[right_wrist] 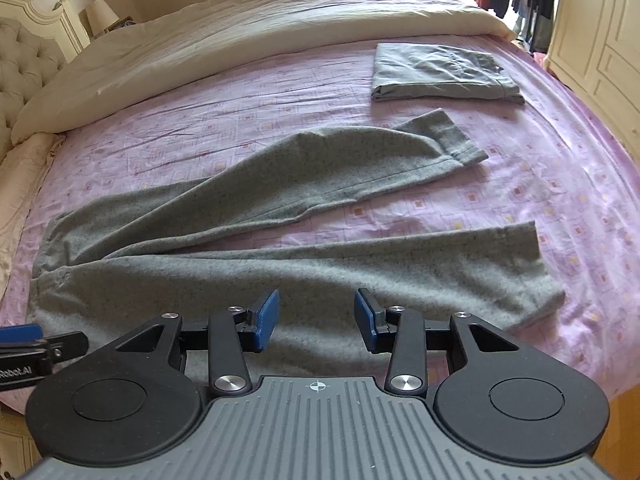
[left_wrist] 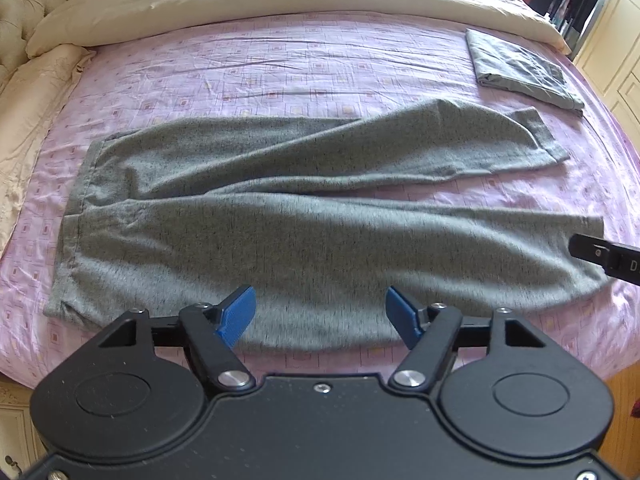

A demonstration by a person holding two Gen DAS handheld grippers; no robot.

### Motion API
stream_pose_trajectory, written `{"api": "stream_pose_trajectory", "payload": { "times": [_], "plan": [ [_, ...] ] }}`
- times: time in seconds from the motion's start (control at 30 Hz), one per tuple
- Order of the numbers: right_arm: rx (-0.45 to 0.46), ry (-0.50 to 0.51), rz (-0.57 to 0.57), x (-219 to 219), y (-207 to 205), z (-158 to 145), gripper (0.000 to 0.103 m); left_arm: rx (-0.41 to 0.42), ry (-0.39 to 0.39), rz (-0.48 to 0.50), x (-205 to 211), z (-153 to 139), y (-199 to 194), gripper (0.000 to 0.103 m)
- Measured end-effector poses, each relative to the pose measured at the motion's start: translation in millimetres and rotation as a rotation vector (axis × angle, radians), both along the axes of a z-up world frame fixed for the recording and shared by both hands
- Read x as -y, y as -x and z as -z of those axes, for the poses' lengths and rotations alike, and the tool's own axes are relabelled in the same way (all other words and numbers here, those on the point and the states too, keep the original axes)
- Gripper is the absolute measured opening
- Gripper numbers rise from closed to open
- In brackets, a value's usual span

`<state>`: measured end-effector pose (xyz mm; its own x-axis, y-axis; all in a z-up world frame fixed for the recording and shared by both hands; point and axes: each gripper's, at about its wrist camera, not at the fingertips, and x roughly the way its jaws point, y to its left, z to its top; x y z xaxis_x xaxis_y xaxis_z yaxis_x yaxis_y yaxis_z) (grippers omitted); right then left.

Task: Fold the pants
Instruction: 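Grasp the hem of one trouser leg with the right gripper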

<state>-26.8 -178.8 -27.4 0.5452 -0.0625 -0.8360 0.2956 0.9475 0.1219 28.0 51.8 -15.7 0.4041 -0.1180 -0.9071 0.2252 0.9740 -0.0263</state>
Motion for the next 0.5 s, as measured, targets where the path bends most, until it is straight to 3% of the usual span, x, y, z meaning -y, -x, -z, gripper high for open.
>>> {"api": "stream_pose_trajectory", "payload": {
  "times": [0.27,0.4,0.5],
  "plan": [
    [-0.073,-0.072,0.070,98.9,-63.3,39.0,0.040,0.073,-0.042,-0.024,23.6,4.6,-63.1,0.069],
    [-0.169,-0.119,0.177,154.7,-100.2,61.4,0.040,0.065,-0.069,-0.067,33.4,8.3,-92.3,0.067],
    [-0.153,-0.131,0.237,190.3,-120.2,72.9,0.040,0.056,-0.093,-0.105,40.6,10.5,-102.0,0.067]
  ]
}}
